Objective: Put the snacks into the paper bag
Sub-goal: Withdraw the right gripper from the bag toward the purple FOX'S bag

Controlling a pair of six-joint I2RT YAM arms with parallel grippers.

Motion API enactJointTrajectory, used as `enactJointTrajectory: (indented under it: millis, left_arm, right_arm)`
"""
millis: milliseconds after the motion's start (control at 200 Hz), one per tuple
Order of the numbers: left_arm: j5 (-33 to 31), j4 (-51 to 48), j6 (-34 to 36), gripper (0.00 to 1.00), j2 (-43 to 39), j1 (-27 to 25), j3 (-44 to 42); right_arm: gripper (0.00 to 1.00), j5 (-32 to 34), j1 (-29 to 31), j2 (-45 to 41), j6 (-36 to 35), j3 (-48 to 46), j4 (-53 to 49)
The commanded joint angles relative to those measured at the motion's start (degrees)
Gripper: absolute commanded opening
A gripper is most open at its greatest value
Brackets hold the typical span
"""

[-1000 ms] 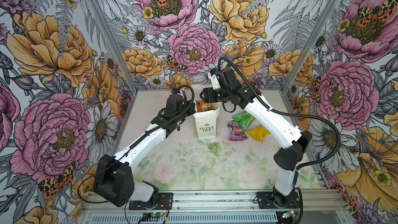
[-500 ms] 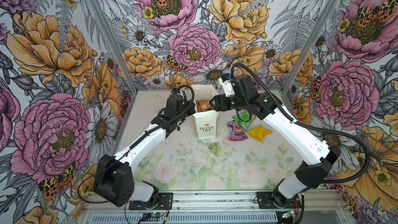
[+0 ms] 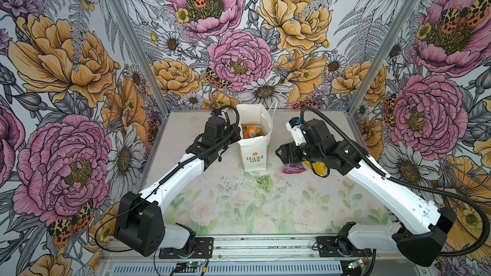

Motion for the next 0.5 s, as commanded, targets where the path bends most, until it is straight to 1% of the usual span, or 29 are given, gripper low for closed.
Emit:
enactJointTrajectory:
  millis: [0, 145, 285, 365, 440, 495]
  left_arm:
    - [0.32, 0.29, 0.66, 0.00, -1.99, 0.71, -0.53]
    - [0.38, 0.37, 0.66, 0.00, -2.01, 0.52, -0.53]
    - [0.58, 0.63, 0.66, 0.00, -1.73, 0.56, -0.43]
    - [0.67, 0.73, 0.57, 0.00, -1.55, 0.49, -0.43]
    - [0.75, 0.73, 0.57, 0.00, -1.55, 0.56, -0.43]
    - [0.59, 0.73, 0.57, 0.00, -1.55, 0.43, -0.47]
  right_arm:
    - [0.85, 1.67, -0.85, -2.55, 2.36, -4.34, 0.33]
    - [0.87, 1.67, -1.73, -3.51, 3.54, -8.89, 0.42]
    - [0.89, 1.45, -2.42, -2.93, 3.68, -11.08, 0.42]
    - [0.93, 1.30, -2.83, -1.98, 3.46, -11.65, 0.42]
    - [0.99, 1.52, -3.14, -0.89, 3.36, -12.01, 0.42]
    - [1.00, 1.67, -3.47, -0.11, 3.24, -12.18, 0.42]
